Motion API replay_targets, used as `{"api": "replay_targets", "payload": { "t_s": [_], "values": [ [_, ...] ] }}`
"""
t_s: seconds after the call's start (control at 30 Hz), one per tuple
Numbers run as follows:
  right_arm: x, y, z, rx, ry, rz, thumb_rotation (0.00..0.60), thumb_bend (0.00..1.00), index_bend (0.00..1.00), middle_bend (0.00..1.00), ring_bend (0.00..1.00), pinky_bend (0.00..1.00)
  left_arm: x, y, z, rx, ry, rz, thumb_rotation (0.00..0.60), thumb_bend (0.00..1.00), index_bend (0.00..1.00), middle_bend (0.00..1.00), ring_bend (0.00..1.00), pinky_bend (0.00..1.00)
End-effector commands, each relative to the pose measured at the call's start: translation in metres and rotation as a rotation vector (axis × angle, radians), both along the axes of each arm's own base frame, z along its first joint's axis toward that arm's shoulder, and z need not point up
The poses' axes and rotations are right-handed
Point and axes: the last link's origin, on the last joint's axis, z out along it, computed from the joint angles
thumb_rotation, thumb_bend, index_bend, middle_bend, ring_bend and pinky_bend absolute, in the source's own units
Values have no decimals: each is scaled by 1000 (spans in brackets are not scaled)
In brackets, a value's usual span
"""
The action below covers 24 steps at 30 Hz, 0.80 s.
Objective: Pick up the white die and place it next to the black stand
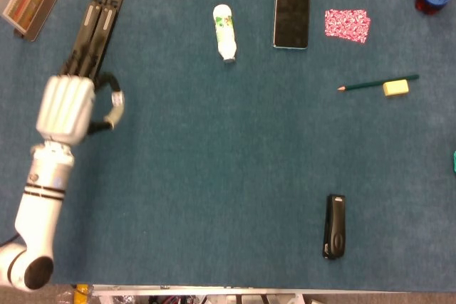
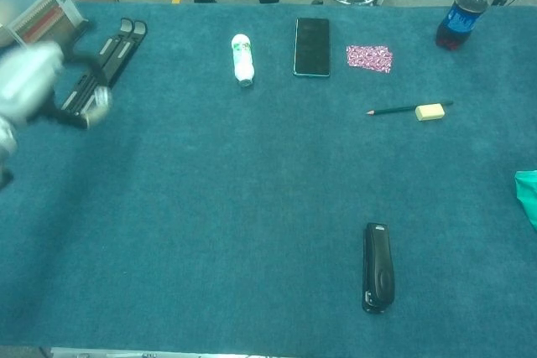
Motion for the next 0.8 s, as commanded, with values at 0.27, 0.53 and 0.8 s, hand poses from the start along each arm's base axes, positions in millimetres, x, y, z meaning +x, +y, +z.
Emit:
{"api": "replay_targets", "payload": {
  "t_s": [0.27,0.53,0.8],
  "values": [
    [-6,2,0,5,-5,-19,600,29,541,409,364,443,-25,-28,3,-62,-67,125,451,168,255,0,0,168],
    [-7,1,-7,16,-14,-22,600,29,541,409,365,443,-31,-32,0,-57,-77,117,576,168,295,19,0,168],
    [-7,1,-5,12,-16,-19,600,29,541,409,365,443,-33,-32,-4,-74,-69,114,600,168,329,39,0,168]
  ]
}}
